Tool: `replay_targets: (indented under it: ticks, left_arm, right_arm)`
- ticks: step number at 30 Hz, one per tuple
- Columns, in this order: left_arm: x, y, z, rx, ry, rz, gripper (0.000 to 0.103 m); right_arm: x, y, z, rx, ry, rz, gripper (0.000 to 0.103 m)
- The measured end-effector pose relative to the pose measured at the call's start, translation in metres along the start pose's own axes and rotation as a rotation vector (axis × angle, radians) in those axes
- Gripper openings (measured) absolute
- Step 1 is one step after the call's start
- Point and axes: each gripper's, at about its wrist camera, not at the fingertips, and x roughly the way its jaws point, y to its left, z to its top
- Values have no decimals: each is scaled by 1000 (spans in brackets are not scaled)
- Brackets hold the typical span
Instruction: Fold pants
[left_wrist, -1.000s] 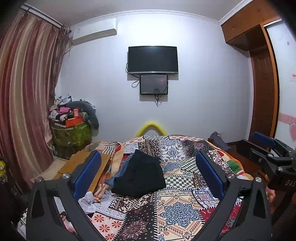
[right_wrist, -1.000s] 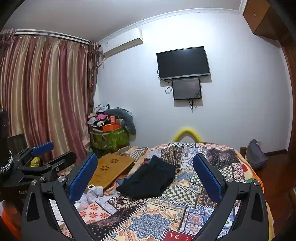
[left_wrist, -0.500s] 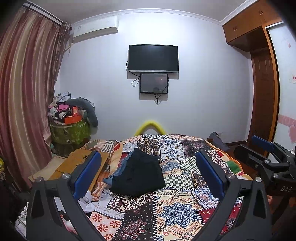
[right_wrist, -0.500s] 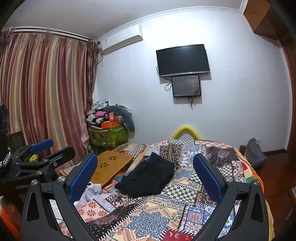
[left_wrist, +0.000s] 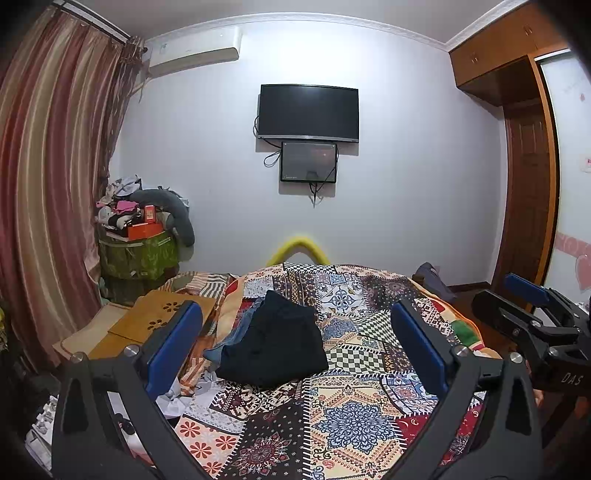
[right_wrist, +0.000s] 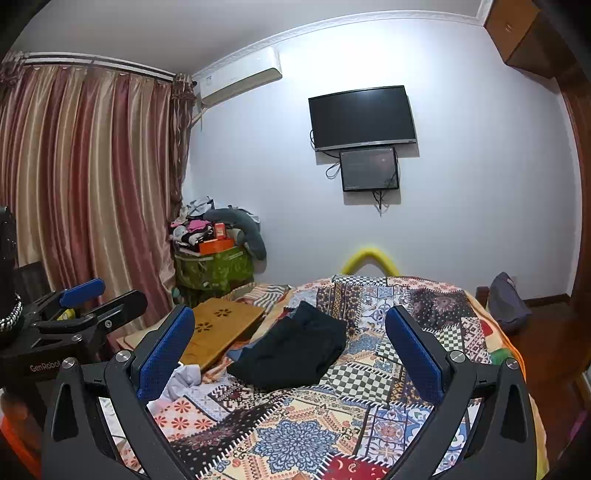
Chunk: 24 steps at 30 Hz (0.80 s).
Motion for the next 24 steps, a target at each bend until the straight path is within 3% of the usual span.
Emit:
replay_targets:
  ticks: [24]
  left_arm:
    - [-7,-3,0,-8,4,-49,103]
  right_arm:
    - [-8,-2,2,20,-7,-9,102]
